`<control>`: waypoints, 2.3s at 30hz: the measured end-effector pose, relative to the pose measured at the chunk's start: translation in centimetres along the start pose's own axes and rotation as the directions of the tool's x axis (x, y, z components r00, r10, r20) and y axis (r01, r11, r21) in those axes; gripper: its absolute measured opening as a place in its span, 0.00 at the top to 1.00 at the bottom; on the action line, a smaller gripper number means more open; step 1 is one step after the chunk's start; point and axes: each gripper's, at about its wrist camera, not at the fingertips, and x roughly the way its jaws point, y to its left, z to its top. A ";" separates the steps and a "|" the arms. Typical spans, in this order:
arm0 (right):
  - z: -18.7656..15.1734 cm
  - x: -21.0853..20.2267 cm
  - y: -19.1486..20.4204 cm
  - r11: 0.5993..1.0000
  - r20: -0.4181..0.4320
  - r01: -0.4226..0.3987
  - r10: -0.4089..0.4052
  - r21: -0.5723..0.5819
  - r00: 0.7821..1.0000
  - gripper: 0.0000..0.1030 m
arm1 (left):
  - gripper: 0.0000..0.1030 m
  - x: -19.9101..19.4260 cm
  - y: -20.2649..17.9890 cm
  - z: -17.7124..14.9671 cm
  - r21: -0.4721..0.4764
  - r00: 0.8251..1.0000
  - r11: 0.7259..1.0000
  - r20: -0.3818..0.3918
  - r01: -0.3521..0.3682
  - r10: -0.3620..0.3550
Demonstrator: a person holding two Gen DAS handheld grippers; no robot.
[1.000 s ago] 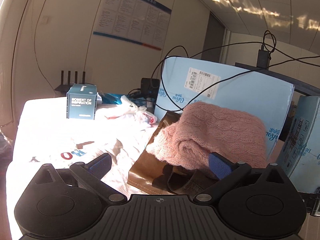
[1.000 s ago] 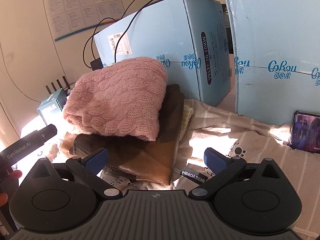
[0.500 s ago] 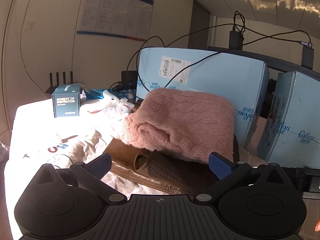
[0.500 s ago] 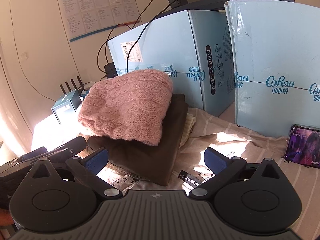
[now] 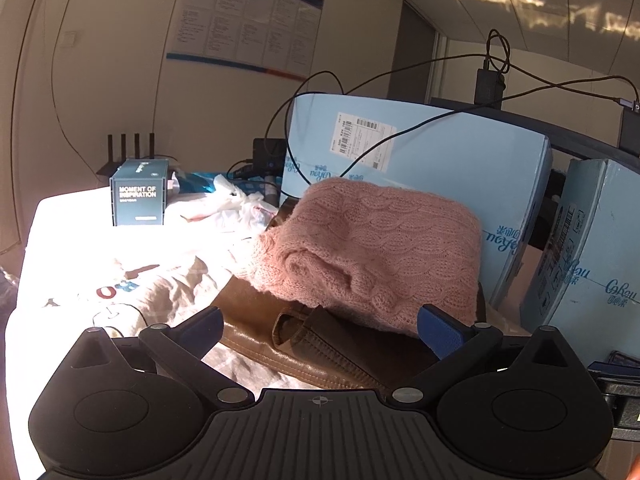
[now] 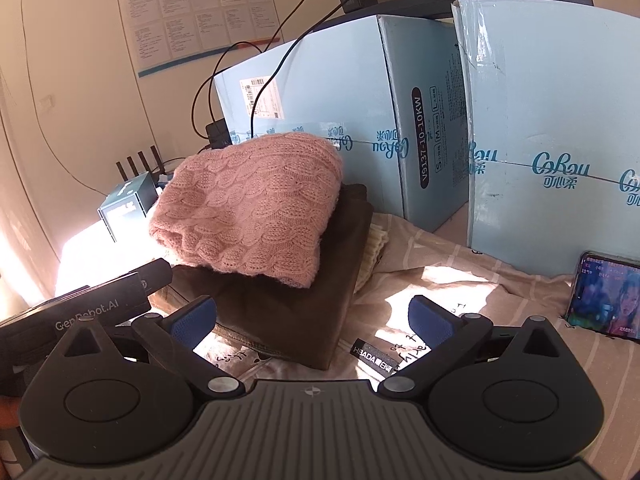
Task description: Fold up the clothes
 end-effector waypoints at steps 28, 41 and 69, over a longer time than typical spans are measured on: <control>-0.2 0.1 0.1 1.000 0.001 0.006 -0.006 -0.006 1.000 0.00 | 0.00 -1.0 0.1 0.6 0.004 1.000 1.000 0.018 0.006 -0.006; 0.0 -0.1 -0.2 1.000 0.007 0.005 -0.006 0.002 1.000 0.00 | 0.00 -1.1 0.0 0.6 0.005 1.000 1.000 0.017 0.007 -0.007; 0.0 0.1 -0.2 1.000 0.001 0.007 -0.007 -0.002 1.000 0.00 | 0.00 -1.0 0.0 0.6 -0.001 1.000 1.000 0.013 0.015 -0.015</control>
